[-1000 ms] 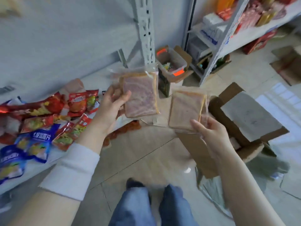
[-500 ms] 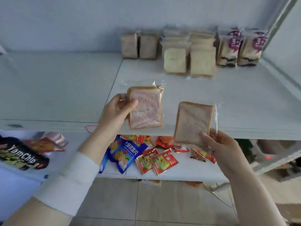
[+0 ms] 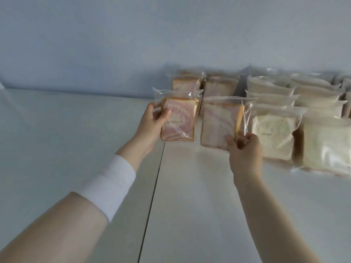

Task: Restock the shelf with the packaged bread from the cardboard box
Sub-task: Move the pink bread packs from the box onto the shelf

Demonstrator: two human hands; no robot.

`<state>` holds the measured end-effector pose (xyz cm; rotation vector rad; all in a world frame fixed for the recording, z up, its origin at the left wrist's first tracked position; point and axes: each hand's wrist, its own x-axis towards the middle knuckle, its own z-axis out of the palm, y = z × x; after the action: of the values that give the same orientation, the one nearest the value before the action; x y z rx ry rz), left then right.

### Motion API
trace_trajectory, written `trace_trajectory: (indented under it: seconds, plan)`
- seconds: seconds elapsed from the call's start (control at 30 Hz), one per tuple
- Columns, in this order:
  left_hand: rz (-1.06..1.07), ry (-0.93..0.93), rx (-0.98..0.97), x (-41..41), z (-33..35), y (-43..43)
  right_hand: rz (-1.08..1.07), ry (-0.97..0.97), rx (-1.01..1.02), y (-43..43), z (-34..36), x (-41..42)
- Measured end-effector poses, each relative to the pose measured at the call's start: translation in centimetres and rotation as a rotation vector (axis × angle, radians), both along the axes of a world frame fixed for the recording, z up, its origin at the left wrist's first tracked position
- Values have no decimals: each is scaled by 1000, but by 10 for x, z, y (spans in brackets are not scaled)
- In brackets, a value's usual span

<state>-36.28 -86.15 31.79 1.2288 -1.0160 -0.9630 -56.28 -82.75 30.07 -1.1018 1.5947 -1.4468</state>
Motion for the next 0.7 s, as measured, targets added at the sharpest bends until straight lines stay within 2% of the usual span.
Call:
trace_trajectory:
  seconds: [0.13, 0.3, 0.47, 0.6, 0.7]
  plan:
    - [39, -56, -18, 0, -12, -59, -94, 81, 39, -57, -8, 21]
    - [95, -118, -73, -2, -26, -89, -216, 218, 52, -83, -15, 31]
    - [137, -127, -79, -4, -30, -95, -331, 214, 57, -87, -16, 41]
    - [112, -189, -29, 3, -24, -81, -222, 434, 176, -73, -12, 47]
    - [171, -420, -74, 10, -10, -49, -177, 685, 74, -34, 0, 50]
